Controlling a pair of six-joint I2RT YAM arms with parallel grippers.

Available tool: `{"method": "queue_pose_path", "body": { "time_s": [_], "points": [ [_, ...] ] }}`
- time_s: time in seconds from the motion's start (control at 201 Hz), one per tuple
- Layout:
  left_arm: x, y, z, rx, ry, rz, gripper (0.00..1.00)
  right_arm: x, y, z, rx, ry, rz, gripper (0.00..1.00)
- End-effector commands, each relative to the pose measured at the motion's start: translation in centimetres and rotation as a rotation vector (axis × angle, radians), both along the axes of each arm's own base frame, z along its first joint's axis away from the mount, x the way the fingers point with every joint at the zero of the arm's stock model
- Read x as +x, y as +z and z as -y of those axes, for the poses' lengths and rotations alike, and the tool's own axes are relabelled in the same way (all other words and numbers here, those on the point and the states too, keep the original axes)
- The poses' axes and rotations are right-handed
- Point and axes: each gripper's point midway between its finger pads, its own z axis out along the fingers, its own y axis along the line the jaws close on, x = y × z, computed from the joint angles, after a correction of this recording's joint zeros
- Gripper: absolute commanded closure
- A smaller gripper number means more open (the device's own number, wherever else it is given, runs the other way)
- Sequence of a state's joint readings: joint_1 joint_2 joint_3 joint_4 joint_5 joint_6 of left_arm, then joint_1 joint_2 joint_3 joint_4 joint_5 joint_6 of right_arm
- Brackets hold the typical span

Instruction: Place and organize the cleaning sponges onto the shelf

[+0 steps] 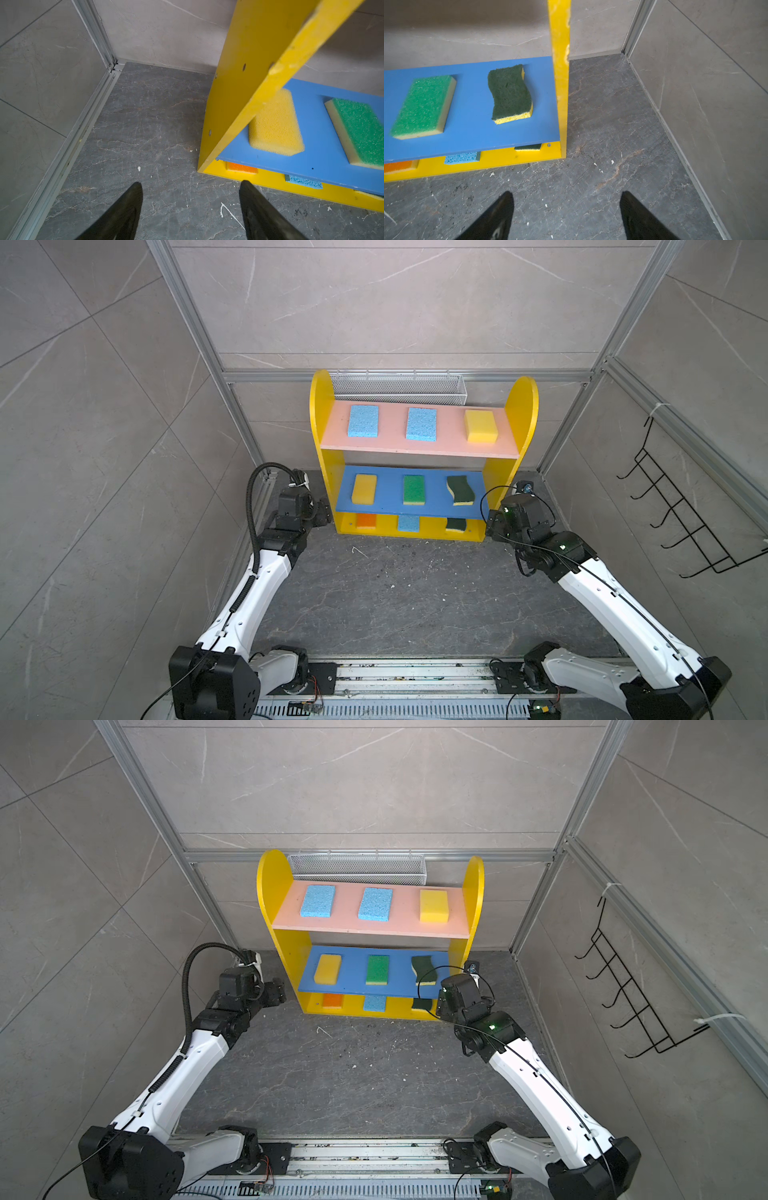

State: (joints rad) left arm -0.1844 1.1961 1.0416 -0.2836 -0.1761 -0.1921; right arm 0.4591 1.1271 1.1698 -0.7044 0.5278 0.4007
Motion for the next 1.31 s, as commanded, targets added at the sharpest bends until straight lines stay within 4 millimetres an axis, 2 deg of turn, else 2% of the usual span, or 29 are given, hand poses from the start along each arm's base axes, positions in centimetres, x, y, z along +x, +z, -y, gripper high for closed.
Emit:
{"method": "queue_pose_path", "body": {
  "time_s": [0.0, 0.204, 0.344, 0.463, 0.737, 0.856, 0.946, 1.085, 1.16, 1.195, 1.22, 1.27, 1.275, 1.289, 1.309],
  "points": [
    [1.3, 3.4, 0.9, -0.003, -0.074, 0.105, 0.23, 1.4, 1.4, -0.2, 0.029, 0.031, 0.024, 0.17],
    [2.3, 2.9, 0.1, -0.003, -0.076, 0.092, 0.23, 1.9, 0.8, 0.3, 0.1, 0.036, 0.005, 0.18],
    [1.8, 2.1, -0.7, 0.003, -0.064, 0.085, 0.23, 1.6, 0.0, 0.8, 0.128, 0.066, -0.009, 0.17],
    [1.1, 1.0, -1.3, 0.042, -0.064, 0.089, 0.24, 1.8, -1.2, 2.5, 0.157, 0.058, -0.019, 0.17],
    [0.9, -2.7, -4.4, 0.039, 0.018, 0.092, 0.23, 3.3, -4.7, 8.1, 0.287, -0.041, -0.026, 0.18],
    [0.9, -4.9, -5.8, 0.047, 0.06, 0.091, 0.22, 3.6, -6.4, 10.7, 0.337, -0.106, 0.001, 0.18],
    [1.0, -6.7, -7.2, 0.051, 0.104, 0.093, 0.2, 3.7, -7.8, 12.1, 0.307, -0.155, 0.003, 0.18],
    [0.8, -10.2, -9.6, 0.046, 0.19, 0.062, 0.16, 4.0, -10.6, 12.9, 0.28, -0.19, 0.03, 0.18],
    [0.6, -11.2, -10.0, 0.064, 0.2, 0.085, 0.13, 4.2, -12.1, 13.2, 0.26, -0.198, 0.042, 0.18],
    [0.4, -11.5, -10.1, 0.072, 0.202, 0.101, 0.09, 4.3, -12.9, 13.5, 0.252, -0.208, 0.051, 0.18],
    [0.4, -11.6, -10.0, 0.077, 0.199, 0.119, 0.01, 4.3, -13.5, 13.6, 0.249, -0.215, 0.054, 0.17],
    [0.3, -11.7, -9.9, 0.074, 0.188, 0.116, 0.0, 4.7, -14.3, 13.5, 0.246, -0.198, 0.072, 0.17],
    [0.3, -11.8, -9.9, 0.074, 0.187, 0.114, 0.0, 4.7, -14.4, 13.5, 0.246, -0.196, 0.073, 0.16],
    [0.3, -11.7, -9.9, 0.076, 0.184, 0.115, 0.0, 4.8, -14.7, 13.5, 0.244, -0.193, 0.078, 0.04],
    [0.4, -11.7, -9.8, 0.076, 0.177, 0.118, 0.0, 4.9, -14.9, 13.4, 0.242, -0.19, 0.085, 0.01]
  ]
}}
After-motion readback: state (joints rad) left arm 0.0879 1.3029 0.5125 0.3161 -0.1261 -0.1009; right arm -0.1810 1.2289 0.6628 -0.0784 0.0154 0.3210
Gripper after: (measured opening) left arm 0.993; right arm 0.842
